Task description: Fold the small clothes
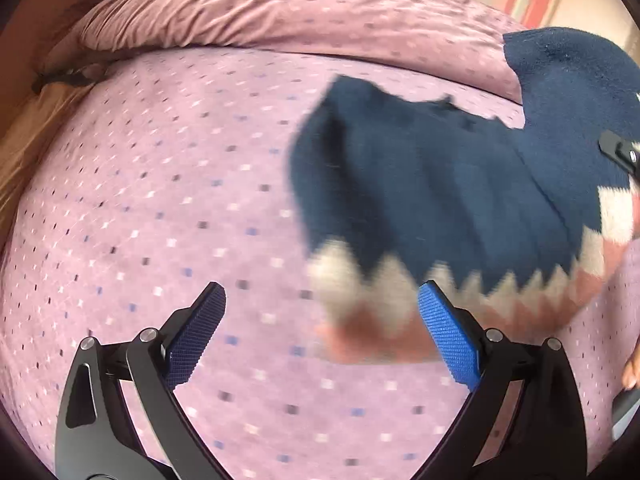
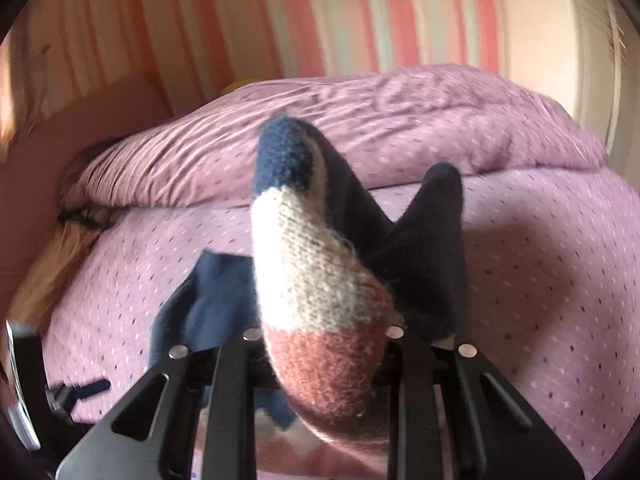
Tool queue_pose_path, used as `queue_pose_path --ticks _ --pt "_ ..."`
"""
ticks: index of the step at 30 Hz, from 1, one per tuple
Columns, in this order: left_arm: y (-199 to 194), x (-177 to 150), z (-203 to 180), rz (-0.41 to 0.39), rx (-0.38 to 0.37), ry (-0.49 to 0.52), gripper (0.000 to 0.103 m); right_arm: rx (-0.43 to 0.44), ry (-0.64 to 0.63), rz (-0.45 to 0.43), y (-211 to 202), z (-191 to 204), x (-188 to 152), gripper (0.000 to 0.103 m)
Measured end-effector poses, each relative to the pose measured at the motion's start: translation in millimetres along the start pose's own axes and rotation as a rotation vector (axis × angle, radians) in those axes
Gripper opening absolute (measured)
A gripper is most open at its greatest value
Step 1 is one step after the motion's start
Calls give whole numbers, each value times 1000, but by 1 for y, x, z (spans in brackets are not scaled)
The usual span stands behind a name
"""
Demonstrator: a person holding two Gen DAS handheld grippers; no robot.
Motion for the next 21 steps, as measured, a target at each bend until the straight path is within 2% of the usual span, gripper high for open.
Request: queue_pose_path --ticks 5,9,14,16,19,21 --pt "-9 13 43 -59 38 -57 96 29 -157 -8 3 71 -20 24" --pt "-15 13 71 -76 48 -95 96 78 -234 23 13 122 -39 24" --pt "-21 14 97 -101 65 -124 96 10 -398 62 39 169 -73 24" --pt "-23 14 104 -106 68 -133 96 -30 -457 121 61 179 -93 25" --pt "-26 14 110 -113 76 -137 96 -66 -540 95 66 190 -110 26" --pt "-27 15 110 -113 75 -136 97 -64 -545 89 63 190 -110 30"
Point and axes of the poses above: each gripper's, at about its wrist camera, not at the fingertips, and y roughly the way its jaws point, z to its left, x to its top, the point moved 2 cm from there along y, roughly the way its jaws point, and after that the axes turned 8 degrees about -x, right-handed, at the moved point
